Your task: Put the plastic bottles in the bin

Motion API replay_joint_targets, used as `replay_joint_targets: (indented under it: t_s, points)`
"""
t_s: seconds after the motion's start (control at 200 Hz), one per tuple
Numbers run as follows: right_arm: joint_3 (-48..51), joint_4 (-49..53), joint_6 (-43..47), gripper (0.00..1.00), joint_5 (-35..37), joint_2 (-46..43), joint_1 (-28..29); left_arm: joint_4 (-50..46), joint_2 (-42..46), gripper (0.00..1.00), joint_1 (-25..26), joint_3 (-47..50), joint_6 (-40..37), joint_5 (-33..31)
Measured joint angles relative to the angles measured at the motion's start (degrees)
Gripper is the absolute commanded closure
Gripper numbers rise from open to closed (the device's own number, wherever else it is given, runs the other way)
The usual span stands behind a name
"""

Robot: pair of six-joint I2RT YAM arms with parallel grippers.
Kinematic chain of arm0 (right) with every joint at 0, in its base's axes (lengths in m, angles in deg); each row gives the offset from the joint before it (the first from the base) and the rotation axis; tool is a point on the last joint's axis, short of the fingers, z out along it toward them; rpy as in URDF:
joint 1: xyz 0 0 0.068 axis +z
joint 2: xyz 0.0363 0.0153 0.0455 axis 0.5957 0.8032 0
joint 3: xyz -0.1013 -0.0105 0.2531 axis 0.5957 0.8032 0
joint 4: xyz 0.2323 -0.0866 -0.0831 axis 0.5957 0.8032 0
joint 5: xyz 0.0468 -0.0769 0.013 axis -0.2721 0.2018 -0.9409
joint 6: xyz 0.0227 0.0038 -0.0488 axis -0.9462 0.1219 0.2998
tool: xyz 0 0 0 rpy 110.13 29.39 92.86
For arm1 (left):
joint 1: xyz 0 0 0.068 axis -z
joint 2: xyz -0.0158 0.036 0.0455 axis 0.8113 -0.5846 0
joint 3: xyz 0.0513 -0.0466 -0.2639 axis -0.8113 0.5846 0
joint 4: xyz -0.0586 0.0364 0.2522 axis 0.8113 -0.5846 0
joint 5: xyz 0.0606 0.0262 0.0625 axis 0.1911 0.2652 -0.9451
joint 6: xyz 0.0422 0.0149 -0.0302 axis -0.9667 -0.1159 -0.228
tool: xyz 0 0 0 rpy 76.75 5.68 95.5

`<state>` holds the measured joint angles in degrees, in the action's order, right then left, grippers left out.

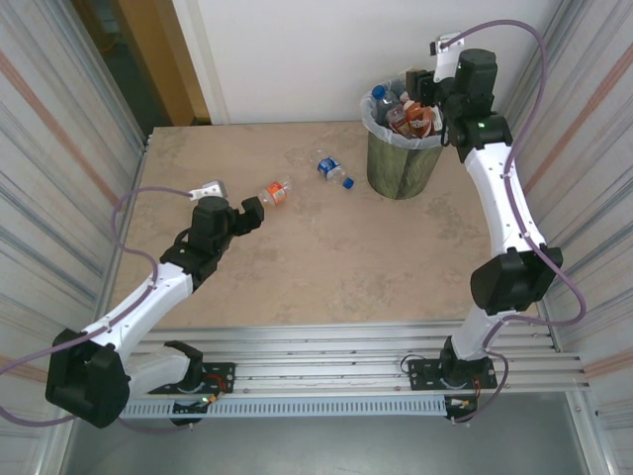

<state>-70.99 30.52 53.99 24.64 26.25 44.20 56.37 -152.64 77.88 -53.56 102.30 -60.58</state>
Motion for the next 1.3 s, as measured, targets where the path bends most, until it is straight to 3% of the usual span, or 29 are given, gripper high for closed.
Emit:
replay_joint_targets:
  t_s: [0.446,0.726,0.947,1.302]
  points:
    - [-6.78,6.38,-1.53,0.54,0.28,11.47,-0.50,0.35,-9.35,0.01,-0.98,-8.57,-5.01,4.07]
    - [-6.75,5.25,-2.97,0.57,-0.02,12.55,-1.01,-0.57,-15.78,0.01,-2.99,-14.43,-9.03,8.09]
    - [-6.16,4.79,-4.09,0.38,-0.63,12.48,-1.29,-2.05,-19.91,0.01,-3.76,-18.27,-13.44,10.36]
    - [-6.16,6.40,-4.57,0.19,-0.59,9.60,-1.29,-9.38,-32.02,0.01,-6.62,-30.03,-24.00,16.92]
